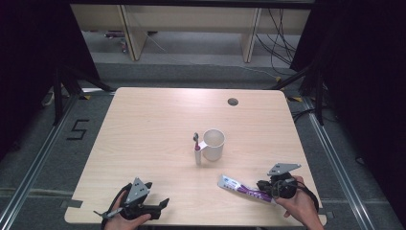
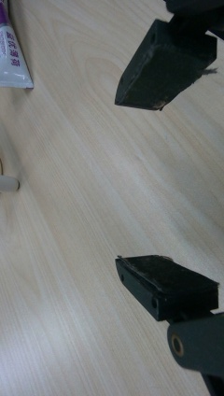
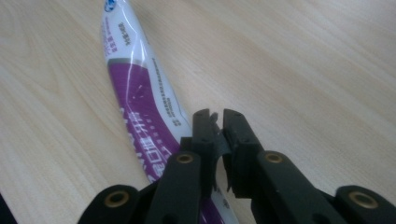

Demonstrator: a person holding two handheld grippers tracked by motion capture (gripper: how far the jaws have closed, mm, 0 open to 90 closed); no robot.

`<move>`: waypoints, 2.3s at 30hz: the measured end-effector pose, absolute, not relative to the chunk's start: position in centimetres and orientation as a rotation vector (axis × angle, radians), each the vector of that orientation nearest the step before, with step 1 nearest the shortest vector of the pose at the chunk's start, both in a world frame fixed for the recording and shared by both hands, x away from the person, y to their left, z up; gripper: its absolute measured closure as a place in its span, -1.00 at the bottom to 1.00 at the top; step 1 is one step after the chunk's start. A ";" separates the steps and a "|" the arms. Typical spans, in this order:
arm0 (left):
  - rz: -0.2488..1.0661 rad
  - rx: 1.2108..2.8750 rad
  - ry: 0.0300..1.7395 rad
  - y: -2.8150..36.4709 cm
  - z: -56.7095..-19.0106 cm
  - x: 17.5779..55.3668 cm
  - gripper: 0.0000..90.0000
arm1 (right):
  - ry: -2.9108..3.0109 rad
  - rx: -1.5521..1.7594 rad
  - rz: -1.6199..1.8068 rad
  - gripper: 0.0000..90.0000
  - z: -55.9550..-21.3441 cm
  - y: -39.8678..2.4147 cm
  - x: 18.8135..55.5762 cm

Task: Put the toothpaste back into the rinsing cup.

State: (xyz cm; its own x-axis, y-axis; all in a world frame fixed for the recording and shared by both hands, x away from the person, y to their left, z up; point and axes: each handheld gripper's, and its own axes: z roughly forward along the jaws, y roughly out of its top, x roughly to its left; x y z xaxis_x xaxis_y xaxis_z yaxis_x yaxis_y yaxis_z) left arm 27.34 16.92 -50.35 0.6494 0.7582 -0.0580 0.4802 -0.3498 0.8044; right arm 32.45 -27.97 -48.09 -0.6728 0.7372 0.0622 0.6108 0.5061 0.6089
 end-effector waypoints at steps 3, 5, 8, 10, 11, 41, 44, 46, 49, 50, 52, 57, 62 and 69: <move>0.415 2.015 0.967 16.9 -50.4 27.3 -0.60 | 2.552 1.055 0.906 0.67 -47.4 -27.9 32.3; 0.414 2.015 0.969 17.0 -50.4 27.3 -0.60 | 2.546 1.028 0.911 0.51 -47.2 -27.4 32.0; 0.415 2.005 0.981 16.9 -50.4 27.3 -0.60 | 2.563 0.946 0.862 0.31 -46.7 -26.8 32.0; 0.411 1.987 0.989 16.9 -50.4 27.3 -0.60 | 2.575 0.923 0.844 0.13 -46.6 -26.0 31.8; 0.411 1.987 0.989 16.9 -50.4 27.3 -0.60 | 2.575 0.923 0.844 0.13 -46.6 -26.0 31.8; 0.417 1.998 0.985 17.0 -50.3 27.2 -0.60 | 2.730 0.843 0.610 0.09 -47.9 -22.8 32.8; 0.417 1.997 0.985 17.0 -50.3 27.2 -0.60 | 2.749 0.765 0.609 0.18 -48.1 -22.8 33.2; 0.419 1.999 0.982 17.0 -50.3 27.2 -0.60 | 2.757 0.787 0.581 0.24 -48.1 -22.6 33.2; 0.420 1.997 0.985 17.0 -50.3 27.2 -0.60 | 2.778 0.771 0.571 0.26 -48.2 -22.5 33.4; 0.420 1.997 0.984 17.0 -50.3 27.2 -0.60 | 2.774 0.777 0.564 0.27 -48.2 -22.4 33.4; 0.420 1.997 0.984 17.0 -50.3 27.2 -0.60 | 2.776 0.789 0.540 0.30 -48.2 -22.2 33.6; 0.420 2.001 0.981 17.0 -50.3 27.2 -0.60 | 2.793 0.774 0.523 0.34 -48.1 -22.1 34.0; 0.421 2.020 0.974 17.2 -50.3 27.1 -0.60 | 2.797 0.817 0.494 0.35 -48.0 -22.0 34.0; 0.419 2.015 0.974 17.2 -50.3 27.1 -0.60 | 2.812 0.826 0.476 0.37 -47.9 -21.9 34.3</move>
